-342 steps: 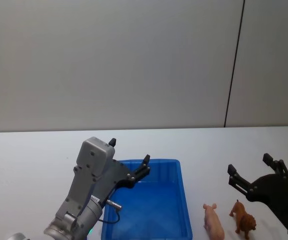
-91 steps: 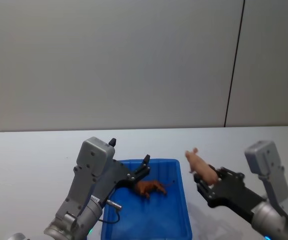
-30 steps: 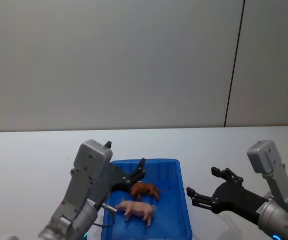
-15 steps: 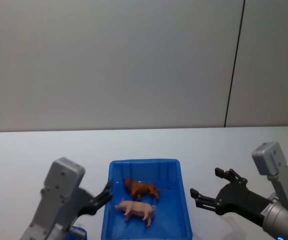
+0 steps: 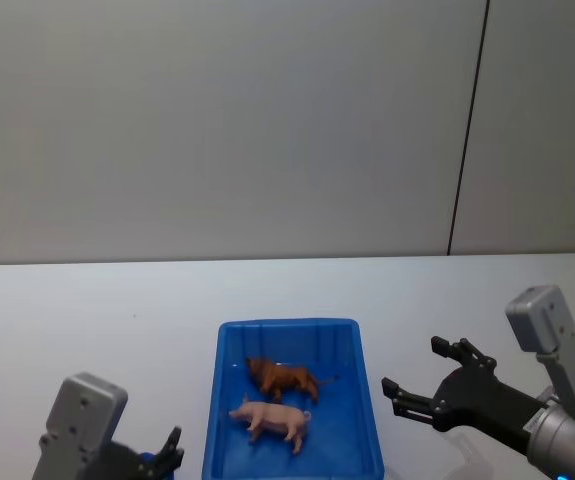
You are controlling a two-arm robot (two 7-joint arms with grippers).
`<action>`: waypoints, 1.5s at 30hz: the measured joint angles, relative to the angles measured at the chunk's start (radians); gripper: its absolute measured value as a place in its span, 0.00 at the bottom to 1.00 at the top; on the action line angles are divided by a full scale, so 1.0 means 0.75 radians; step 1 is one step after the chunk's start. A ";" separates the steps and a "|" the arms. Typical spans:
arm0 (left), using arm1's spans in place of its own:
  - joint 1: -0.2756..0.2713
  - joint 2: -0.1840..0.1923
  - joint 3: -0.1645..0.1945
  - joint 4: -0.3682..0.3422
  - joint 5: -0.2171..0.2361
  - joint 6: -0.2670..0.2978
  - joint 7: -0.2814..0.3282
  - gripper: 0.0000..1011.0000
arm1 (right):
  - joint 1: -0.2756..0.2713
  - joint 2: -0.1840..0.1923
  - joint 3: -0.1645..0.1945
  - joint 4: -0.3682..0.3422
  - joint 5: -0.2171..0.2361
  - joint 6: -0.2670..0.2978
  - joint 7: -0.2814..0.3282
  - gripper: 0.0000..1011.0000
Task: Pick up the two dolls from the table and place them into the box.
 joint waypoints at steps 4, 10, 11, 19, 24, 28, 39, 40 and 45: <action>0.028 0.006 -0.003 0.023 -0.033 -0.021 -0.003 0.99 | -0.001 0.000 0.001 0.000 0.000 -0.001 0.000 0.99; 0.040 -0.006 -0.004 0.074 -0.058 -0.054 -0.036 0.99 | -0.001 0.001 0.001 -0.001 0.001 -0.002 0.000 0.99; 0.040 -0.009 -0.004 0.084 -0.061 -0.061 -0.044 0.99 | -0.001 0.001 0.001 -0.001 0.001 -0.002 0.000 0.99; 0.020 -0.049 -0.004 0.180 -0.080 -0.114 -0.116 0.99 | -0.002 0.002 0.001 -0.002 0.001 -0.002 0.000 0.99; 0.003 -0.072 -0.004 0.234 -0.086 -0.136 -0.152 0.99 | -0.002 0.003 0.001 -0.002 0.001 -0.002 0.000 0.99; -0.012 -0.088 -0.006 0.272 -0.090 -0.148 -0.179 0.99 | -0.002 0.003 0.001 -0.002 0.001 -0.002 0.000 0.99; -0.056 -0.127 -0.013 0.359 -0.091 -0.140 -0.253 0.76 | -0.002 0.003 0.001 -0.002 0.001 -0.001 0.000 0.99; -0.059 -0.128 -0.014 0.363 -0.090 -0.139 -0.256 0.72 | -0.002 0.003 0.001 -0.002 0.001 -0.001 0.000 0.99; -0.075 -0.136 -0.020 0.376 -0.080 -0.121 -0.279 0.60 | -0.002 0.003 0.001 -0.002 0.001 -0.002 0.000 0.99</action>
